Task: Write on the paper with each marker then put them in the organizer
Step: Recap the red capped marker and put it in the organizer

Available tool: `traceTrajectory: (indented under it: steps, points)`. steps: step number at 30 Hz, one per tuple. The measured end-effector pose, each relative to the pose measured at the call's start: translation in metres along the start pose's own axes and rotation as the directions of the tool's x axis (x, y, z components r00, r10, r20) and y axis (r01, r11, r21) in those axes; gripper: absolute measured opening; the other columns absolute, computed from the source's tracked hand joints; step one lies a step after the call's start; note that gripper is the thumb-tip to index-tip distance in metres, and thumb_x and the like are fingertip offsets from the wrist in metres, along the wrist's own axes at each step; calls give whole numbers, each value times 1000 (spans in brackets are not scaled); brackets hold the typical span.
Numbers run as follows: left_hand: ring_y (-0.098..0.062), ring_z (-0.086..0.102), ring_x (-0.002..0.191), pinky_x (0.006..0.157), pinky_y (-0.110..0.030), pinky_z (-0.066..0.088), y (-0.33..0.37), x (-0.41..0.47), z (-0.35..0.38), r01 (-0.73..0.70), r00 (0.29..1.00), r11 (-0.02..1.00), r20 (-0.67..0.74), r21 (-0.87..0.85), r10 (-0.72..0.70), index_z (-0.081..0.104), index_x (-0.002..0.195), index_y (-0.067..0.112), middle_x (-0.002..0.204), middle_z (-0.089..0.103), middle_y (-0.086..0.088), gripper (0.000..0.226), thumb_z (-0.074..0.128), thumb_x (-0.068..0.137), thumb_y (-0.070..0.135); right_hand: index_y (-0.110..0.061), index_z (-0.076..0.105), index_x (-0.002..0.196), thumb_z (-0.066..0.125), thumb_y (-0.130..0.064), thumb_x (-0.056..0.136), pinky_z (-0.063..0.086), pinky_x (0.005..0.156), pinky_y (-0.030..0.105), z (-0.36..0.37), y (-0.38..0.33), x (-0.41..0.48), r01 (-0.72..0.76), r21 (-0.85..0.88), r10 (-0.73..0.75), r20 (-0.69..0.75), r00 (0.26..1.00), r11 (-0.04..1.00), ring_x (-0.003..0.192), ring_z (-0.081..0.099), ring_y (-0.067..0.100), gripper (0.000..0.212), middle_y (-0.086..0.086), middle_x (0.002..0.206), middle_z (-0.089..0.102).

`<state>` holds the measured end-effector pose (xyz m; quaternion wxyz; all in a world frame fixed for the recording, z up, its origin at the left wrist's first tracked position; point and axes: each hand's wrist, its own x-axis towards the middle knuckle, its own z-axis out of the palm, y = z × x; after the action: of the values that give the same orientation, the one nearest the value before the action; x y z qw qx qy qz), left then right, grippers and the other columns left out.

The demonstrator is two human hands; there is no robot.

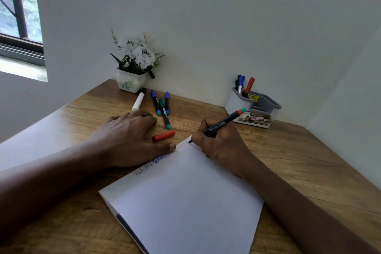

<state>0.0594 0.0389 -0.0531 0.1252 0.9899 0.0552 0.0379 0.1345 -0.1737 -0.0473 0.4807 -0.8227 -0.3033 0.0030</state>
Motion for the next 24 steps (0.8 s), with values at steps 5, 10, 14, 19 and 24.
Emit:
traceTrajectory:
  steps: [5,10,14,19,24]
  points:
    - [-15,33,146,119,-46,30,0,0,-1,2,1000,1000,6,-7,-2,33,153,33,162,29,10,98,40,74,91,-7,63,72,71,-11,85,44,52,22,1,2,0,12,-2,-12,25,1000,1000,51,54,6,16,-3,54,59]
    - [-16,33,145,119,-47,31,2,-1,-3,7,1000,1000,9,-15,-7,34,153,32,162,30,8,98,42,74,90,1,63,75,72,-10,83,43,51,22,0,2,1,35,-42,-35,3,999,999,51,53,7,16,-2,55,58]
    - [-17,32,146,119,-48,29,3,-4,-4,15,1000,1000,18,-15,-15,33,153,31,163,29,7,97,43,76,89,0,60,71,71,-9,83,44,50,24,1,-1,0,6,-21,-7,-13,1000,1000,48,52,9,19,-1,53,57]
    - [-17,34,145,119,-46,30,4,-6,-4,10,1000,1000,5,-18,-10,36,152,32,162,30,7,96,43,75,89,0,60,73,71,-9,84,44,50,23,1,0,-1,-5,-11,5,-20,1000,1000,48,53,7,18,-2,53,58]
    - [-17,33,146,119,-47,29,4,-6,-6,17,1000,1000,6,-23,-16,36,152,31,162,30,6,94,45,77,87,-1,60,71,71,-7,84,44,47,22,0,-2,-2,-29,33,30,-41,999,999,45,52,8,18,-2,50,56]
